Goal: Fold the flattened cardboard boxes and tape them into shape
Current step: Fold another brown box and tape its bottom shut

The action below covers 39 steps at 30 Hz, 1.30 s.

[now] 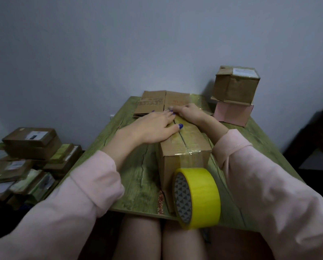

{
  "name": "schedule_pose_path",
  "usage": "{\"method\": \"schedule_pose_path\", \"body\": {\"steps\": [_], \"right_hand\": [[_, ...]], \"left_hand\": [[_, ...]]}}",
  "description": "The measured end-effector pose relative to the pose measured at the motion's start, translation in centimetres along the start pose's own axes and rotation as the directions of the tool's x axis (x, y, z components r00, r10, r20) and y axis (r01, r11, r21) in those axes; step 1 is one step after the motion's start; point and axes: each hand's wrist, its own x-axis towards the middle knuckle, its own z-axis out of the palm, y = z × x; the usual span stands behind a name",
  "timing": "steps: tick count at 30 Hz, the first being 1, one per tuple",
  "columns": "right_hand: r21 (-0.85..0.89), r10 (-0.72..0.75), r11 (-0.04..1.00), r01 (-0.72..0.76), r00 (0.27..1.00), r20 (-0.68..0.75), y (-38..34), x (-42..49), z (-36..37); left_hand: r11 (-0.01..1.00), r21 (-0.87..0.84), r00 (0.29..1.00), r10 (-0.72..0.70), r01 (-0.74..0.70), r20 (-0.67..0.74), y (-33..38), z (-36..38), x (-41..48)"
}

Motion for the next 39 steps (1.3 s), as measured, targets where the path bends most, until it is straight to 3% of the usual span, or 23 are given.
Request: {"method": "schedule_pose_path", "body": {"steps": [5,12,14,16,18,25,29,31,34,36,39], "right_hand": [[0.128,-0.013,0.992,0.001,0.996,0.094,0.2,-1.4,-0.8],[-0.22,-0.205,0.953,0.207,0.978,0.032,2.2,-3.2,-1.0],[-0.2,-0.217,0.956,0.214,0.976,0.006,2.6,-3.4,-0.9],[-0.137,-0.201,0.97,0.2,0.98,0.002,2.8,-3.6,-1.0],[-0.008,-0.177,0.984,0.177,0.984,0.007,2.9,-3.5,-0.8],[0.221,-0.101,0.971,0.095,0.995,0.015,2.3,-4.2,0.0],[0.172,-0.119,0.978,0.117,0.993,-0.002,2.4,-3.9,-0.1],[0.166,-0.13,0.978,0.129,0.991,-0.002,2.6,-3.8,-0.2],[0.189,-0.156,0.969,0.158,0.987,-0.024,2.8,-4.0,0.0],[0.207,-0.178,0.958,0.198,0.978,-0.111,3.6,-4.2,-0.4],[0.045,-0.189,0.977,0.208,0.946,-0.264,5.6,-5.5,-2.1]], "left_hand": [[0.998,0.06,0.998,-0.022,0.025,-0.062,0.1,-0.1,0.0],[0.998,0.052,0.999,-0.034,0.033,0.004,0.3,0.0,0.0],[0.995,0.099,0.997,-0.002,0.011,-0.083,1.1,-0.4,-0.7],[0.998,0.001,0.981,0.061,-0.062,-0.185,2.7,-0.2,-1.9],[0.989,-0.094,0.976,0.09,-0.11,-0.197,4.5,0.7,-3.2],[0.988,0.095,0.967,0.138,-0.12,-0.215,5.0,2.3,-4.2],[0.934,0.219,0.854,0.348,-0.282,-0.386,4.7,3.7,-5.9],[0.928,0.171,0.787,0.372,-0.332,-0.492,3.9,4.5,-5.9],[0.938,-0.026,0.816,0.287,-0.346,-0.502,3.9,4.4,-5.7],[0.934,-0.075,0.819,0.266,-0.349,-0.508,3.8,4.4,-5.5],[0.932,-0.105,0.827,0.25,-0.346,-0.504,3.6,4.4,-5.4]]}}
